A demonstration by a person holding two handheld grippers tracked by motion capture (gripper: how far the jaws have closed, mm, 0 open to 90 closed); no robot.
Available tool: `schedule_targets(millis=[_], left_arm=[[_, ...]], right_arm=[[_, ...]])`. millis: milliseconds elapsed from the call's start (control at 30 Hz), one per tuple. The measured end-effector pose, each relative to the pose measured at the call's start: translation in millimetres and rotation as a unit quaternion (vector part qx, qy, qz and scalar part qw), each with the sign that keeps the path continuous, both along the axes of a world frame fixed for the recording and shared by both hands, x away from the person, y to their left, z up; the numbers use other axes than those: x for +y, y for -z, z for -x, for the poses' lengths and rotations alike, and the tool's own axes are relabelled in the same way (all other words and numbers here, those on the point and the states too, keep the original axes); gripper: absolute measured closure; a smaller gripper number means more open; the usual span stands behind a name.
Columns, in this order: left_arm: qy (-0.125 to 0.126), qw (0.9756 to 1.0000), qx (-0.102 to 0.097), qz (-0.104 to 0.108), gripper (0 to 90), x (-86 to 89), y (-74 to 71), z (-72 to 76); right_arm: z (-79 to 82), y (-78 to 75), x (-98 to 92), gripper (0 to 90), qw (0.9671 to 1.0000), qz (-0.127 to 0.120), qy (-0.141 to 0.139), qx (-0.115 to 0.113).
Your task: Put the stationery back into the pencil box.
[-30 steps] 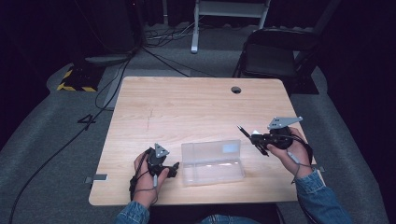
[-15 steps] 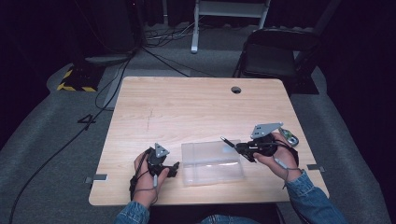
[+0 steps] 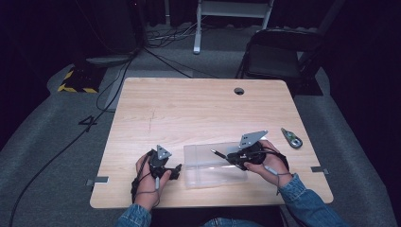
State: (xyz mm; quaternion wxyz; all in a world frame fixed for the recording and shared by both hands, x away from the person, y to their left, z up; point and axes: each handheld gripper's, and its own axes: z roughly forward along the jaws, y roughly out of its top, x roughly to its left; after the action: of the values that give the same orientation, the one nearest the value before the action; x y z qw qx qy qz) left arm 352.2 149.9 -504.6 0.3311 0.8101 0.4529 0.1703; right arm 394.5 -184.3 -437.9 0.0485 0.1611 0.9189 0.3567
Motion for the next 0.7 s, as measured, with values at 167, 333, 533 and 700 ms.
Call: schedule_targets(millis=[167, 333, 533, 700], left_arm=[[0.0, 1.0, 0.0, 0.0, 13.2, 0.0, 0.0, 0.0], [0.0, 1.0, 0.0, 0.0, 13.2, 0.0, 0.0, 0.0], [0.0, 1.0, 0.0, 0.0, 13.2, 0.0, 0.0, 0.0], [0.0, 1.0, 0.0, 0.0, 13.2, 0.0, 0.0, 0.0]], right_arm=[[0.4, 8.0, 6.5, 80.0, 0.9998, 0.013, -0.011, 0.004], [0.7, 12.3, 12.1, 80.0, 0.9995, 0.023, -0.02, 0.004], [1.6, 17.8, 17.7, 79.9, 0.999, 0.036, -0.026, -0.001], [1.3, 21.0, 19.6, 80.0, 0.9984, 0.047, -0.03, -0.009]])
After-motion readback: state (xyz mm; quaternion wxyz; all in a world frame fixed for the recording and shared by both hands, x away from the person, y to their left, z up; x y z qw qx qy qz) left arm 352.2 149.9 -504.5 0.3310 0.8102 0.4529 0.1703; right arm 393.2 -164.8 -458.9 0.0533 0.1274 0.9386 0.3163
